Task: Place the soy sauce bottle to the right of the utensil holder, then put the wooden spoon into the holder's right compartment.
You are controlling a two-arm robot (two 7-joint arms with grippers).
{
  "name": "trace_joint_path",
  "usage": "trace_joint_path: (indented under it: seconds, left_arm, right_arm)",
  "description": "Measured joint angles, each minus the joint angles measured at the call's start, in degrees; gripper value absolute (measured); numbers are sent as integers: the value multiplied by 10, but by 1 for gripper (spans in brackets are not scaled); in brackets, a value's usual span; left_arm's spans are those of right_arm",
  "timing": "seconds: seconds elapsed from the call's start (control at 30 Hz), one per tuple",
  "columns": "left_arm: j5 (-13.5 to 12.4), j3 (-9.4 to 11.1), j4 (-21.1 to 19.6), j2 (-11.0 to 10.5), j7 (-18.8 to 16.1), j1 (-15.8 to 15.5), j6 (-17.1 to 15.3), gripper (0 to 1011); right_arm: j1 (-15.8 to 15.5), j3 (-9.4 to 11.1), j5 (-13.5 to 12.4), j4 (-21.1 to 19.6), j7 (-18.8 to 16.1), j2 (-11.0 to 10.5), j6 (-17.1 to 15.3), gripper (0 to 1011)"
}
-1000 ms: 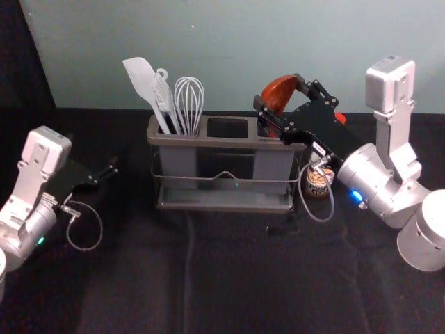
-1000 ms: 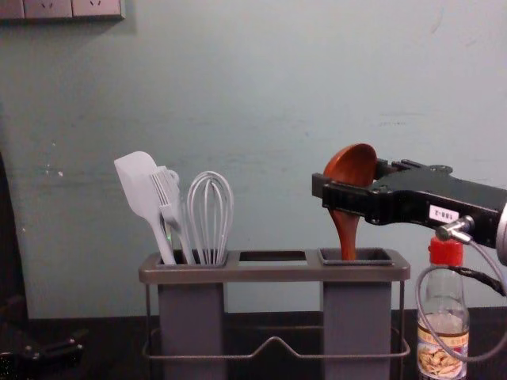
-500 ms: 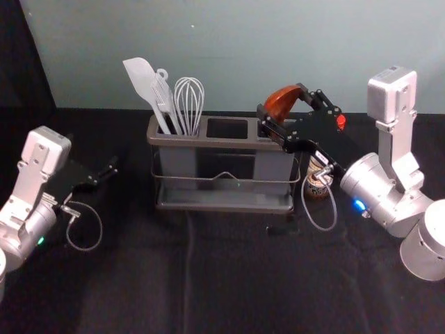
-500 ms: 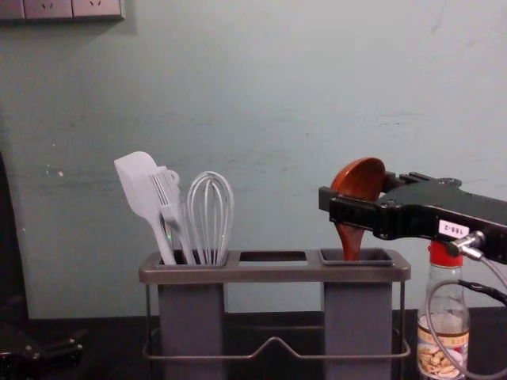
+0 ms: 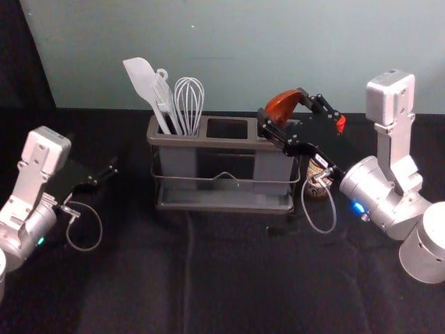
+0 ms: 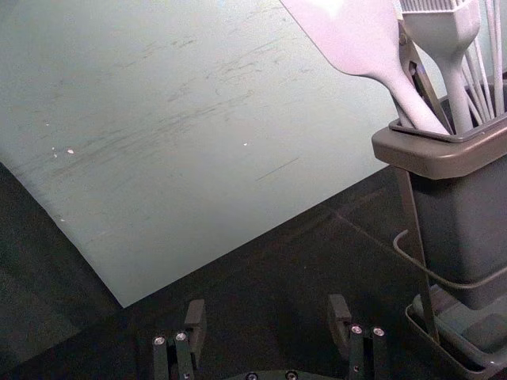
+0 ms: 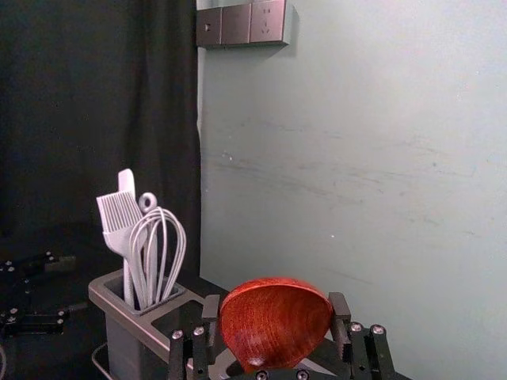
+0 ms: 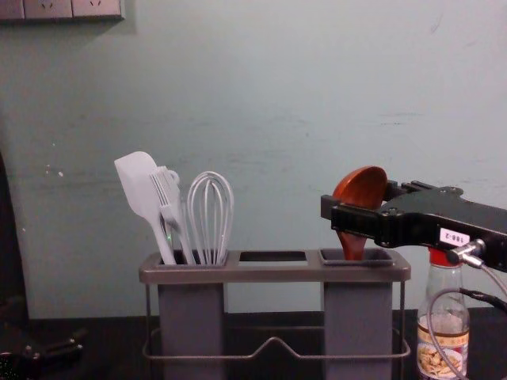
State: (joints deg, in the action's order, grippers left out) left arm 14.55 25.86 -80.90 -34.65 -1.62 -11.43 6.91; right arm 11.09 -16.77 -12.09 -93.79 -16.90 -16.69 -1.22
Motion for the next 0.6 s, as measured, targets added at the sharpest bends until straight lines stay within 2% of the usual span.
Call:
trace_joint_path:
  seconds: [0.23,0.3,0.47,0.6]
  left_arm:
    - [0,0,0,0,0,0,0,1005]
    - [0,0,0,0,0,0,0,1005]
    - [0,0,0,0,0,0,0,1005]
    - [0,0,0,0,0,0,0,1005]
  right_arm:
    - [0,0,0,0,0,0,1,842]
    - [0,0,0,0,0,0,1,916]
    - [0,0,0,0,0,0,1,1004]
    - [1,0,0,0,0,0,1,1004]
